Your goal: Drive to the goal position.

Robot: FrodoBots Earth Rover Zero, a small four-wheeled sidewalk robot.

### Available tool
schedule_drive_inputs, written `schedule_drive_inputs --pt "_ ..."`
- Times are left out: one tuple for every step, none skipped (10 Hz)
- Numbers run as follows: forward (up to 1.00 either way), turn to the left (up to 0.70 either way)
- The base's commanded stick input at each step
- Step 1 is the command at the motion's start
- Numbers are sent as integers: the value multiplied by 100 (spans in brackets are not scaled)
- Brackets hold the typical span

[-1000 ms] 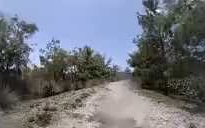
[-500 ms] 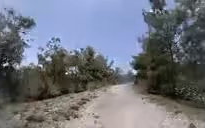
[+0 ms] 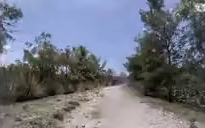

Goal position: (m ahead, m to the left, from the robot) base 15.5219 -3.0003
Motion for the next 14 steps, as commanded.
schedule_drive_inputs --pt "85 0" --pt "85 0" --pt "85 0" --pt "85 0" --pt "85 0" --pt "85 0" --pt "85 0" --pt "85 0" --pt "85 0" --pt "85 0" --pt "85 0" --pt "85 0" --pt "85 0" --pt "85 0"
